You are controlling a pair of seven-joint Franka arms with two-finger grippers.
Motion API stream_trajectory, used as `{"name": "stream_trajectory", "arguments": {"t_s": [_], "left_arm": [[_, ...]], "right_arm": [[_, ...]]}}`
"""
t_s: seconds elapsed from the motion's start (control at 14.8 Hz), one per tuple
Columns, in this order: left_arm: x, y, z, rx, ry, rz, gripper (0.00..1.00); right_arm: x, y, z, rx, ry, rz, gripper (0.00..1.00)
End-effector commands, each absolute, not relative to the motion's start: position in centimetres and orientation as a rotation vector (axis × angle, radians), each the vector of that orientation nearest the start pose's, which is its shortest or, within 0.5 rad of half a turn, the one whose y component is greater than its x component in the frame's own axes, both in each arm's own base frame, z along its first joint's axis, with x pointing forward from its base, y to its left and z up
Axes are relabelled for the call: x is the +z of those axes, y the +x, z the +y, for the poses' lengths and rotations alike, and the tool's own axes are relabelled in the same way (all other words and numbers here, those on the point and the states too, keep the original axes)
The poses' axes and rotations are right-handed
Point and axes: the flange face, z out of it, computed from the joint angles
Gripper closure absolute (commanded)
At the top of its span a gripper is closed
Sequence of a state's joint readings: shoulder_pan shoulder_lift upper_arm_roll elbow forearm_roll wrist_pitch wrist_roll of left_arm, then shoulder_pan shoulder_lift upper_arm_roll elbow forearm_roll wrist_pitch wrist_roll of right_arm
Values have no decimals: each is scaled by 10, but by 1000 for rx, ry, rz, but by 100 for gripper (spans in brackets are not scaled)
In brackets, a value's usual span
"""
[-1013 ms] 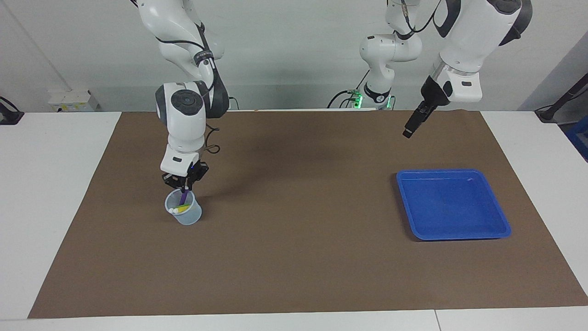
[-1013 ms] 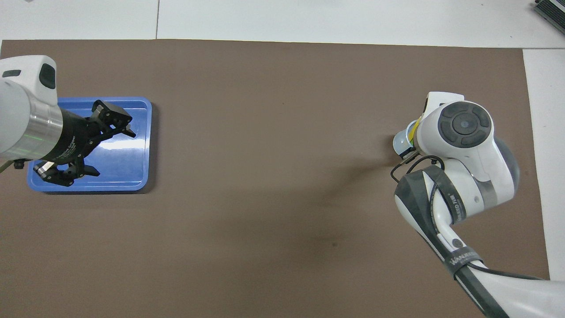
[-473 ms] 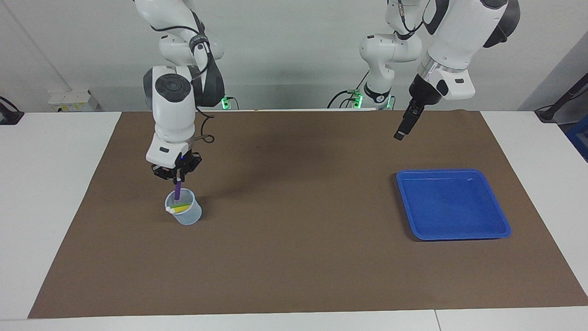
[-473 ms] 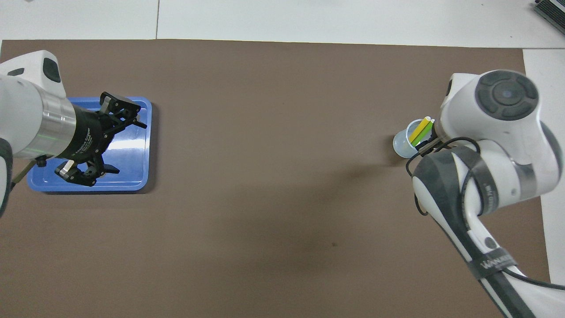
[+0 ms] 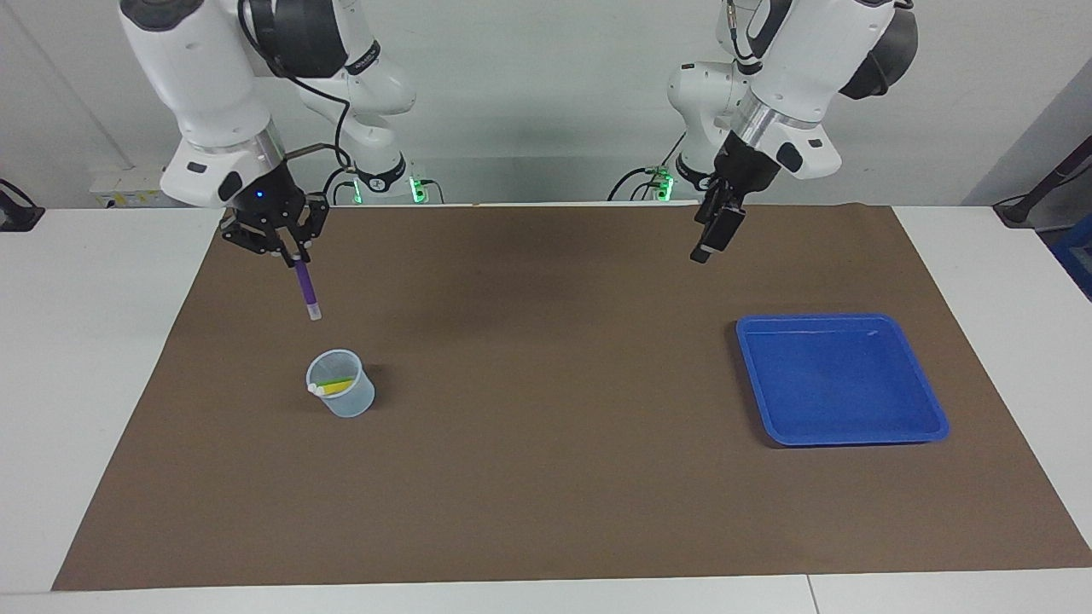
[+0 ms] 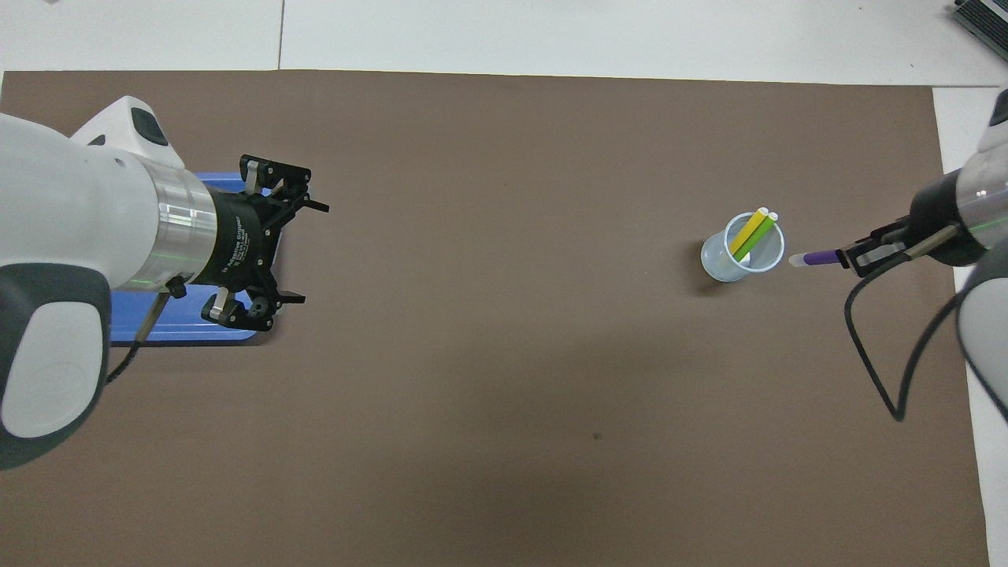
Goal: Right arm passes pens to left for tray arrangement
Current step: 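Carry the purple pen toward the left gripper while the left gripper approaches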
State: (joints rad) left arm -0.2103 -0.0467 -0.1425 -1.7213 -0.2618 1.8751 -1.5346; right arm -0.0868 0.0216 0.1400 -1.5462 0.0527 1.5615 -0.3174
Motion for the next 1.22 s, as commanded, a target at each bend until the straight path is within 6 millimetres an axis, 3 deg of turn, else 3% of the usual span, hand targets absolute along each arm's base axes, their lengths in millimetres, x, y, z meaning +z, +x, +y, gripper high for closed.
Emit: {"name": "stream_trajectory", "arguments": {"t_s": [0.0, 0.14, 0.34, 0.54, 0.88, 1.15], "left_arm": [[597, 511, -219, 234, -2706, -2274, 0], [592, 511, -221, 363, -2592, -2508, 0], [592, 505, -249, 408, -2502, -2685, 0], [583, 496, -279, 498, -2361, -2862, 0], [578, 468, -340, 626, -2219, -2992, 0], [568, 453, -379, 687, -2195, -3024, 0]], "right_arm": [[638, 561, 25, 4, -2888, -275, 100], [640, 561, 34, 21, -2797, -82, 100], [640, 559, 74, 72, -2718, 134, 100], [628, 561, 118, 109, -2625, 329, 99], [618, 554, 191, 186, -2497, 638, 99], [616, 542, 223, 234, -2448, 750, 99]]}}
